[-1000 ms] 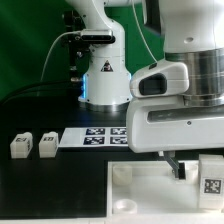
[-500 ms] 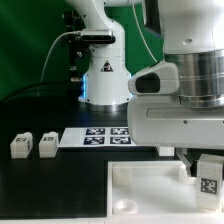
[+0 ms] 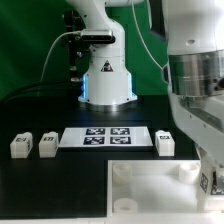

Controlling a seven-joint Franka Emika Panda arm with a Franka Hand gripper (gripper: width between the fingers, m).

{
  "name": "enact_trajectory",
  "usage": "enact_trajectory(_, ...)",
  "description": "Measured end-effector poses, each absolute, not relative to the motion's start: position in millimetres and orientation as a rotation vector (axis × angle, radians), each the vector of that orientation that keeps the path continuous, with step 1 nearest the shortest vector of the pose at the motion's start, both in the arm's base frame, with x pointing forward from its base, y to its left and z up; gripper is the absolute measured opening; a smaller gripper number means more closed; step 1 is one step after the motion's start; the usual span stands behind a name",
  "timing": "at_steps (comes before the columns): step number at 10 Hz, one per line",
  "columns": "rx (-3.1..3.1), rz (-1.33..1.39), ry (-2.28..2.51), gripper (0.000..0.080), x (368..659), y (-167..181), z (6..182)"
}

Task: Assemble one leg

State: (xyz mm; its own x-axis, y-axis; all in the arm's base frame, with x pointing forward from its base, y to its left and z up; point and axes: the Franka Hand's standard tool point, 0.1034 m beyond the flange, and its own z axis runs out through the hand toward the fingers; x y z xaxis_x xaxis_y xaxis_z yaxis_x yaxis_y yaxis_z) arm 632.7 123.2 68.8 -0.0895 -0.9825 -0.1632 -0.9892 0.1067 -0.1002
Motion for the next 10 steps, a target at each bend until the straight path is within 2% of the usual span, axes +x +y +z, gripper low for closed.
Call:
enact_trajectory(1,-1.942,0.058,2.222,0.0295,631.9,122.5,69.0)
enact_trajectory(2,-1.943,0.059,2.221,0.0367,631.5,123.6,68.4)
enact_trajectory(3,-1.959,0.058,2.208,0.0516,631.2,123.7,68.0)
enact_trajectory(4,-2.063,0.042,2.113,0.0516,631.2,123.6,67.9)
enact_trajectory(5,-2.211,0.022,1.957,0.062,631.5,122.9,68.4)
enact_trajectory(7,-2.57,-0.021,1.505,0.0644,635.1,120.5,74.5)
enact_trajectory(10,-2.765,-0.063,1.127,0.0649,635.1,118.3,72.1)
